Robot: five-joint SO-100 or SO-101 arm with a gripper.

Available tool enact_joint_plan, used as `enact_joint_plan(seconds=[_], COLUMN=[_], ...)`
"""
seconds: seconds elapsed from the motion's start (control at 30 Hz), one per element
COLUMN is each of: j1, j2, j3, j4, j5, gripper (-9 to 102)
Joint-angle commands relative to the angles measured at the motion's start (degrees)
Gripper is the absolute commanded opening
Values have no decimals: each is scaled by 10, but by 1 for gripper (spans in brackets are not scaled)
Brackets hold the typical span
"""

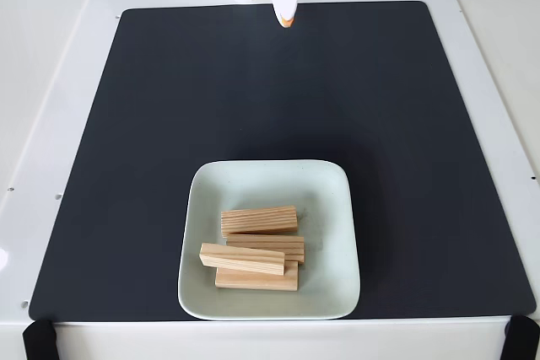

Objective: Pick up the wooden block and place them on the plate.

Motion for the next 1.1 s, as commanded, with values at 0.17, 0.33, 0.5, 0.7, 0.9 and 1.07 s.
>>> enact_joint_plan(seconds=[0.17, 0.33, 0.5, 0.7, 0.9, 1.07], j1=[-1, -1, 0, 6, -1, 21], j2=[246, 394, 495, 597, 703, 698], j3=[154, 243, 300, 407, 570, 617], j4=[-8, -8, -2, -1, -7, -8], j5=[3, 3, 3, 75, 103, 111], gripper=[-1, -1, -1, -1, -1, -1])
